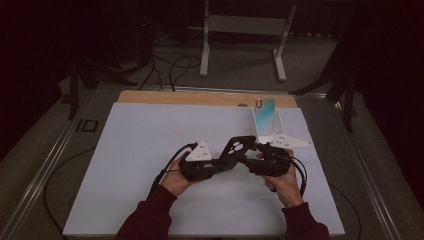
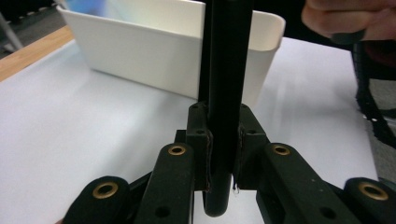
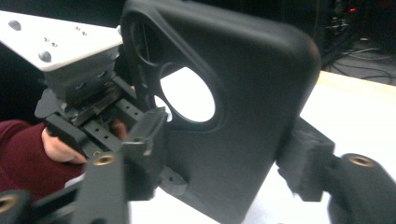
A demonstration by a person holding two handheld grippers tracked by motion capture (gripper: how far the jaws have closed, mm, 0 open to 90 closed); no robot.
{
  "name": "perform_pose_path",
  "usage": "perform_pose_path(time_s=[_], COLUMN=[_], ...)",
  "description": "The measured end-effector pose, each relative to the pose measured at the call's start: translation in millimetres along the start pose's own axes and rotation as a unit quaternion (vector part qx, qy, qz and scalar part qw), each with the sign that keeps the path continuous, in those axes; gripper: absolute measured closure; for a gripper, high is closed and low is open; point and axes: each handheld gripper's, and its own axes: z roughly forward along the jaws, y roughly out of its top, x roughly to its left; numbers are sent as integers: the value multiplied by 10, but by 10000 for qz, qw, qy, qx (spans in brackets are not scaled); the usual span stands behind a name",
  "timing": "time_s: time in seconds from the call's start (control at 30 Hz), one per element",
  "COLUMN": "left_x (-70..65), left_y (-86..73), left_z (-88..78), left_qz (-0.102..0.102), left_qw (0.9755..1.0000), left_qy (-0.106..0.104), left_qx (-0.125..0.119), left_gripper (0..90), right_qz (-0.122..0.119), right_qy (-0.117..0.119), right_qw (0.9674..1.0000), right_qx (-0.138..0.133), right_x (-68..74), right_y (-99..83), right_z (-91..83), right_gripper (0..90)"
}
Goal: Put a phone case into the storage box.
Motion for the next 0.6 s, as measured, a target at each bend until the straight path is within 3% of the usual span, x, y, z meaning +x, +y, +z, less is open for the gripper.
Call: perform_pose_path(time_s=[0.2,0.33,0.37,0.6], left_x=[33,30,25,15], left_y=[-11,-15,-15,-9], left_z=[-3,20,27,56], left_qz=[-148,-191,-190,-251], left_qw=[9995,9993,9992,9990], left_qy=[268,314,340,363], left_qx=[12,52,65,67], left_gripper=[804,804,804,803], right_qz=[86,115,206,243], right_qy=[-312,-296,-477,-752], right_qw=[9995,9994,9985,9964], right_qx=[-68,-109,-175,-301], right_x=[32,37,63,135], right_y=[48,60,97,139], right_z=[-27,-29,-10,75], right_gripper=[144,134,103,101])
